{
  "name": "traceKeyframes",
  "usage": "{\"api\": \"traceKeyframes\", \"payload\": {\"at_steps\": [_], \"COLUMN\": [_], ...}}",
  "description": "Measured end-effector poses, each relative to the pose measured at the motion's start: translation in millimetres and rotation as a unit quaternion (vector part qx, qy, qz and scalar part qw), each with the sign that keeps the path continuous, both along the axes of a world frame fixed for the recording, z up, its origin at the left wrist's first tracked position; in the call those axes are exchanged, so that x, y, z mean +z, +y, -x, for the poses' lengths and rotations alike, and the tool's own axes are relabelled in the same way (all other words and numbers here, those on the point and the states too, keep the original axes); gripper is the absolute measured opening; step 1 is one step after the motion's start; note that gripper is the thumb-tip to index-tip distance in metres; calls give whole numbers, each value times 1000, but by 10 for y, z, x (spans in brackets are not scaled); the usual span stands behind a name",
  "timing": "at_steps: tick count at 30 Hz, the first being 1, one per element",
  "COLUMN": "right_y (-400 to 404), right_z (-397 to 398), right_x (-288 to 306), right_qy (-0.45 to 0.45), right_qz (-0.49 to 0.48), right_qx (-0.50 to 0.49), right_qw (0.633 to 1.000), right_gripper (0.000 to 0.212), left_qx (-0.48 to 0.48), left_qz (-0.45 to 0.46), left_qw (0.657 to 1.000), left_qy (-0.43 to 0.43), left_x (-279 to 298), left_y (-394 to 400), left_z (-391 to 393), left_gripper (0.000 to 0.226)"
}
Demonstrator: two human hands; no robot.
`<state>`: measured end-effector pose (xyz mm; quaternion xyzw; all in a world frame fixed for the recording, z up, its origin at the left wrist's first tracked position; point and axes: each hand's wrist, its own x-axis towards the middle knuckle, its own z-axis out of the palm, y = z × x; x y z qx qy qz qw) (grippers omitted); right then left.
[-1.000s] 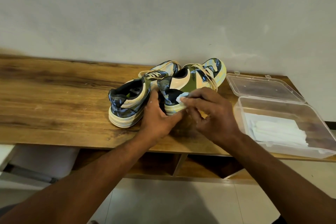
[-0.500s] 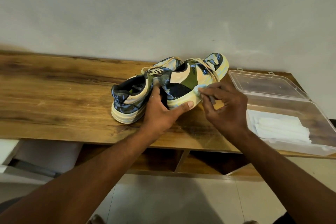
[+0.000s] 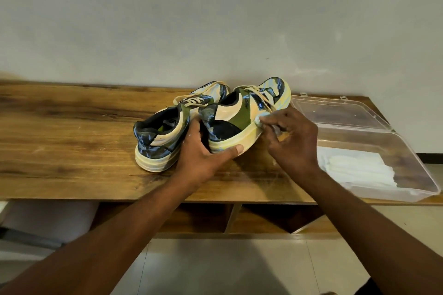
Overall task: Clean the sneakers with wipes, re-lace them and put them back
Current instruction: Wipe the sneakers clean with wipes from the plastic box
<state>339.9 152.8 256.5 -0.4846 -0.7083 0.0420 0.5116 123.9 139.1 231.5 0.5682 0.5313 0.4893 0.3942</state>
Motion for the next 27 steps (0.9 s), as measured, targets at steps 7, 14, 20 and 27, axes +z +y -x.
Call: {"api": "traceKeyframes", "payload": {"at_steps": [7,14,20,27], "right_y": [-156,-108,-30,-21], "right_z": [161,20,-109,-46], "right_x": [-42,-115,-103,-101], "right_qy": [-48,-74,-20,20], "right_qz": [23,56,64,114], "right_qx": [57,23,-44,-49], "right_qw": [997,995,997,992], "right_gripper": [20,19,15,18], "left_qx": [-22,-57,-18,22], "left_qz": [-26,-21,-22,-148], "left_qw": [997,984,968,936], "left_qy": [75,169,251,319], "left_x": [-14,89,105,227], "left_y": [104,268,91,-131], "left_z": [68,51,-99,-285], "left_gripper": [100,108,123,105]}}
